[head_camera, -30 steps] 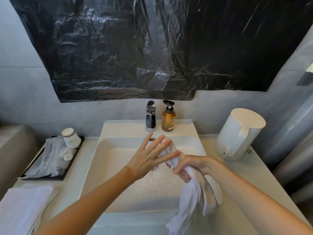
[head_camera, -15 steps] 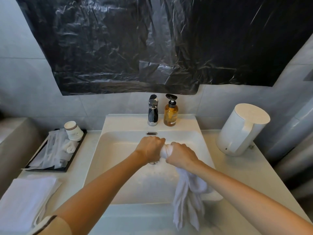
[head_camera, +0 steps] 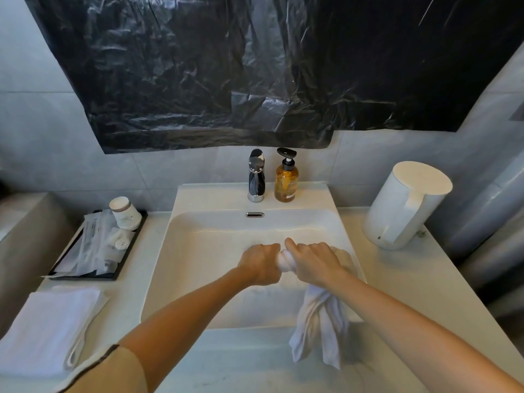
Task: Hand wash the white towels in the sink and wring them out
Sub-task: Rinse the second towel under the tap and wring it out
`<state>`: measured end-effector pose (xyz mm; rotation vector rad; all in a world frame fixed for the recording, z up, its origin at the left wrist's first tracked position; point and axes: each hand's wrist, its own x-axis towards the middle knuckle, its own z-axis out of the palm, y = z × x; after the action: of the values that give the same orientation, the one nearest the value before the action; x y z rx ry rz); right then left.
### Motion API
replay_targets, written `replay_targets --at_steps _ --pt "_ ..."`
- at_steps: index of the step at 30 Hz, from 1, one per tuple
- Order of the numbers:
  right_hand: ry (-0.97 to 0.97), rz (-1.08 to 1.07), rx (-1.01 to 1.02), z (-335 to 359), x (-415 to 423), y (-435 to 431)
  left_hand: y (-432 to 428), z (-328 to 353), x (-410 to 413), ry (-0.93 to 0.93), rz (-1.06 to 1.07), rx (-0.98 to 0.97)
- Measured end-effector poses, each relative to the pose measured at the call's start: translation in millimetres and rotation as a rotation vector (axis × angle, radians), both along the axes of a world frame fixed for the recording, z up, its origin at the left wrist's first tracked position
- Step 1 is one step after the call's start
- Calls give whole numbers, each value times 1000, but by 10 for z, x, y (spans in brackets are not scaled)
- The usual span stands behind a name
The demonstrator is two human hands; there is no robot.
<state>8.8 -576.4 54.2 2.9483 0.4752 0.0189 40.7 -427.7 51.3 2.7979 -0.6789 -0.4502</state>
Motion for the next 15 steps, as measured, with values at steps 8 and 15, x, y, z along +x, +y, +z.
replay_targets --at_steps 8,15 --pt "15 -83 363 39 18 -138 48 319 181 33 -95 -22" --pt "467 -367 842 156 -28 -345 108 473 235 13 104 -506"
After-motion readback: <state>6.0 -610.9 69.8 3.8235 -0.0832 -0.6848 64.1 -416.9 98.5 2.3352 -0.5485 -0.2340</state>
